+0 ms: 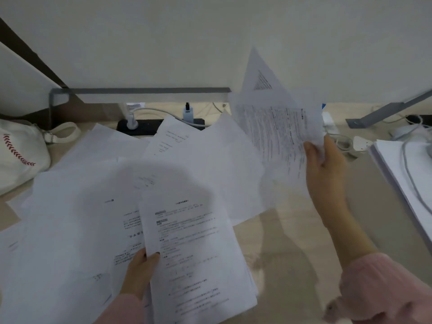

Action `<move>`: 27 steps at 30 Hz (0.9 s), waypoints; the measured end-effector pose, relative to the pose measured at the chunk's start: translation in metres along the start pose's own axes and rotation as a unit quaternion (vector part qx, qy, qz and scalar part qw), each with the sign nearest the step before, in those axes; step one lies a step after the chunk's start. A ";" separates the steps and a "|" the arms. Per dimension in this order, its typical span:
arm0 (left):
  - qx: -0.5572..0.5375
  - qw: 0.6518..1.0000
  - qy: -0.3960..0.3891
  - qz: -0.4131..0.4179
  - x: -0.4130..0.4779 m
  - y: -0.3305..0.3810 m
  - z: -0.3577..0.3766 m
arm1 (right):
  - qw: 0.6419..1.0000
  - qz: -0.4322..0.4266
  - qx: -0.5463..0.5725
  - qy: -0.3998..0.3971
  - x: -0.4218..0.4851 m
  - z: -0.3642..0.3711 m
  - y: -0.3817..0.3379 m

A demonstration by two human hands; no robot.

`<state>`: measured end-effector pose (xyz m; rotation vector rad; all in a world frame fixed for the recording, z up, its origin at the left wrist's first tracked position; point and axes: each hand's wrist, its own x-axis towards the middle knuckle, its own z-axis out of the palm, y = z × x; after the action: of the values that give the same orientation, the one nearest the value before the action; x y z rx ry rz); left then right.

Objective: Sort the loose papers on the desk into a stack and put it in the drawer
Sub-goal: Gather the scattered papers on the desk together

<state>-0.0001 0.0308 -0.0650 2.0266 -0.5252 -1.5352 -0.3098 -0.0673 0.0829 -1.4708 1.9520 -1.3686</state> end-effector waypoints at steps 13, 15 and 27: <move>-0.037 0.998 -0.047 -0.008 -0.003 0.018 -0.019 | 0.934 0.167 0.285 -0.138 0.006 0.004 -0.036; -0.083 0.995 -0.043 -0.031 -0.002 0.018 -0.020 | 0.907 0.251 0.264 -0.212 -0.007 0.014 -0.015; -0.178 0.974 -0.131 -0.046 -0.004 0.011 -0.026 | 0.889 0.370 0.017 -0.267 -0.074 0.062 0.075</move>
<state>0.0240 0.0294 -0.0501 1.6067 -0.2324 -1.8188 -0.2755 -0.0333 -0.0292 -0.7947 1.7946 -0.5722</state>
